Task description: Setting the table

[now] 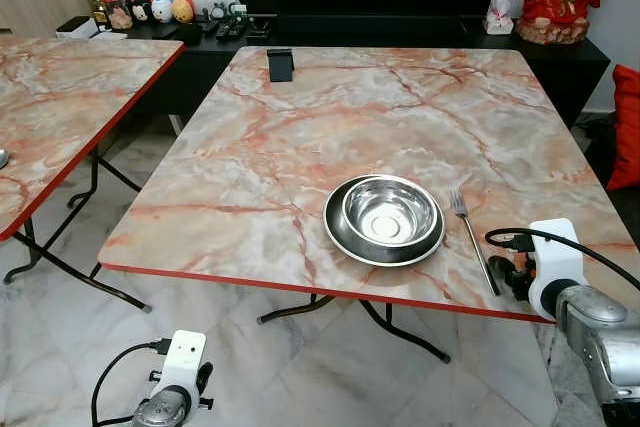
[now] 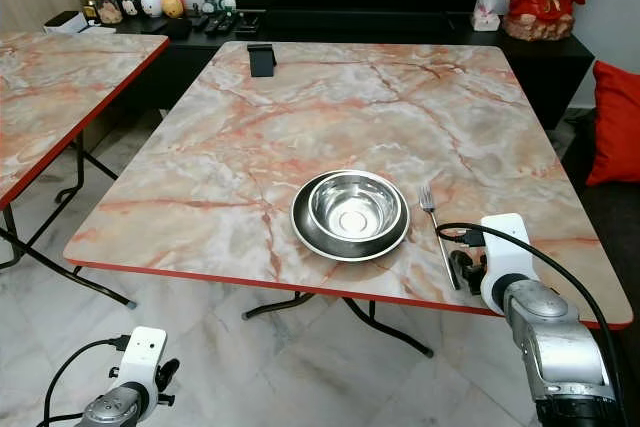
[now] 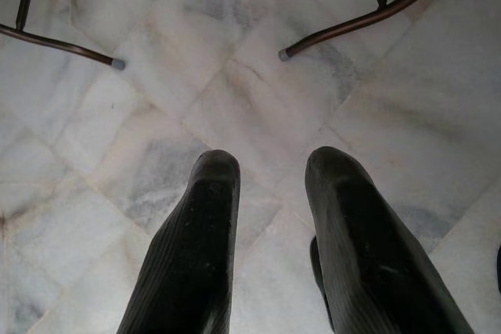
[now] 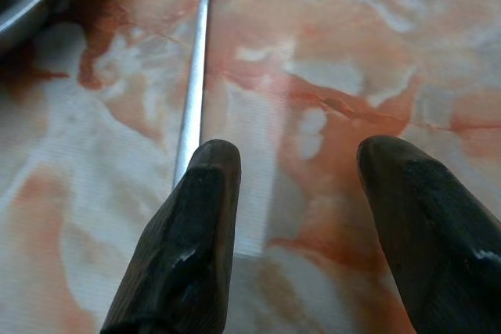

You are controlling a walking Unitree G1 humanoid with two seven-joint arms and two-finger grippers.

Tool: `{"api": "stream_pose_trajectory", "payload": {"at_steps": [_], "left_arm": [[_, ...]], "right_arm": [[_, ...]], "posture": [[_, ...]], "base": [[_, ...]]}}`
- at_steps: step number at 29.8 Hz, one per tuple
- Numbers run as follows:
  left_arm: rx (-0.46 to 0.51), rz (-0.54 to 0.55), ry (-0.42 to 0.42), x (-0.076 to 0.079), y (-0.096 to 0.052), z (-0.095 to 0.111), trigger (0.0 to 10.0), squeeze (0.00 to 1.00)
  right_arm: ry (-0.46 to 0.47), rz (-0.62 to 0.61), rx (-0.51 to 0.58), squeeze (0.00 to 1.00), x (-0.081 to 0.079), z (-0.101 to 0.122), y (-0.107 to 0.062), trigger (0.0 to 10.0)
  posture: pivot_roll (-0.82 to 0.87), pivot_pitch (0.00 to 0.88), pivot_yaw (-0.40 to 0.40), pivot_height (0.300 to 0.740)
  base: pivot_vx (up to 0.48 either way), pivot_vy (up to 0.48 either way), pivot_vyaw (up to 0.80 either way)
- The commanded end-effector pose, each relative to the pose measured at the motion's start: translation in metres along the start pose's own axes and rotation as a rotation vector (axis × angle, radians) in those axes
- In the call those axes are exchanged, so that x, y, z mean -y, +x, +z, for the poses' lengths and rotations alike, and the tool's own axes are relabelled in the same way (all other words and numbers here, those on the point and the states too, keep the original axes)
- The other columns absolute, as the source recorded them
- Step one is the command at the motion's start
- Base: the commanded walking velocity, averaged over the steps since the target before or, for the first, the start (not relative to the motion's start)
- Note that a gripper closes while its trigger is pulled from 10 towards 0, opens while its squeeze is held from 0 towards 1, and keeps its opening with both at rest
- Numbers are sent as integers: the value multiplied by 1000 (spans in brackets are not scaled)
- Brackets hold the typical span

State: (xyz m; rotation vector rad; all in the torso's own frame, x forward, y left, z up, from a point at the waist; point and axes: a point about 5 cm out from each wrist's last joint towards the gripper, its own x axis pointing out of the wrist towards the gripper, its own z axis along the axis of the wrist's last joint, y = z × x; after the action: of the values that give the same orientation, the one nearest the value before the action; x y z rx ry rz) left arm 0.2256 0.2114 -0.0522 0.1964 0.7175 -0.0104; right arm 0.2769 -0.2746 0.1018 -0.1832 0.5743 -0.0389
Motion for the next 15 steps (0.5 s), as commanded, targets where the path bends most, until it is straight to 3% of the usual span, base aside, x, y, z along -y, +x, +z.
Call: {"api": "stream_pose_trajectory", "payload": {"at_steps": [1,15], "left_arm": [[-9,-7,30,-2,0,1,10000,0],[4,-13,32,1,1,3,10000,0]], "right_arm": [[-21,-2,0,0,1,1,-3,10000],[-56,-13,-15,0,3,0,-5,10000]], "posture": [[-32,0,40,740],[-38,0,40,740]], "base": [[0,0,0],[0,0,0]]}}
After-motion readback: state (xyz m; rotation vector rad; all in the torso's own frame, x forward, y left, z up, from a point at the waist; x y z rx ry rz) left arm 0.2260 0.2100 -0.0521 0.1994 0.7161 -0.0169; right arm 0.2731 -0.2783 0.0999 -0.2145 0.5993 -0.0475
